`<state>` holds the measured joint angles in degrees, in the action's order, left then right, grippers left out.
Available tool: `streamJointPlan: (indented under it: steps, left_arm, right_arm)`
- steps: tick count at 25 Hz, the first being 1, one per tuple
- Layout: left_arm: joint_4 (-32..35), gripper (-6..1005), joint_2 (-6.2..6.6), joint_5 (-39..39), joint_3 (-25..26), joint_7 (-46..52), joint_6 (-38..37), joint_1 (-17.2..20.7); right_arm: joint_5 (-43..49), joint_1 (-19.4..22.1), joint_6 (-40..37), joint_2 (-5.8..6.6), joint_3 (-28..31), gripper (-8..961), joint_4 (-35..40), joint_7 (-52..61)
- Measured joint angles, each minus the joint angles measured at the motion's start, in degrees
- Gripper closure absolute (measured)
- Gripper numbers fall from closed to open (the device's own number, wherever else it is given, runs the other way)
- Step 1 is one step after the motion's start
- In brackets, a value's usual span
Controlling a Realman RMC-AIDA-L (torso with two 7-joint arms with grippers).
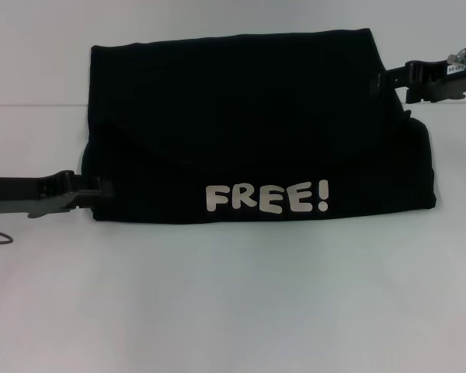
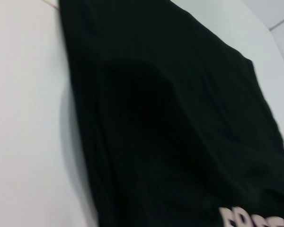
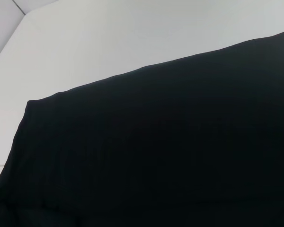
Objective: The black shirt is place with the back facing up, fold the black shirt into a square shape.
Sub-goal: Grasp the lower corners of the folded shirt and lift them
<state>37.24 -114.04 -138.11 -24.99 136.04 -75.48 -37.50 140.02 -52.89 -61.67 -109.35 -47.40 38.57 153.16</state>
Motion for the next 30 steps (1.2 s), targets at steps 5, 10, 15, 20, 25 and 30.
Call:
streamJointPlan:
  steps: [5,10,15,20,25,30]
  left_arm:
    - [-1.16,490,-1.54,0.32,-0.15,-6.48,7.95,-0.31]
    - [-1.66,491,-1.74,0.27,-0.32,-6.80,10.60,-0.17]
    - [-3.66,491,-1.74,0.10,-1.91,-7.60,12.46,-0.39]
    - [-4.69,491,-2.31,0.04,-4.25,-7.72,14.30,-0.70]
    - [-4.78,490,-2.74,0.20,-5.93,-6.93,14.53,-1.15]
    - [-4.17,551,-3.04,0.30,-6.00,-5.21,14.18,-1.36]
  right_arm:
    - [-0.01,0.12,0.25,0.02,0.03,126,-0.10,0.02]
    - [-0.01,0.30,0.33,0.03,0.03,127,-0.18,0.03]
    - [-0.02,0.36,0.46,0.08,0.35,126,-0.22,0.02]
    - [-0.02,0.41,0.46,0.10,0.55,126,-0.25,-0.05]
    - [-0.18,0.42,0.53,0.10,0.64,127,-0.25,-0.15]
    - [-0.24,0.51,0.54,0.11,0.64,126,-0.26,-0.19]
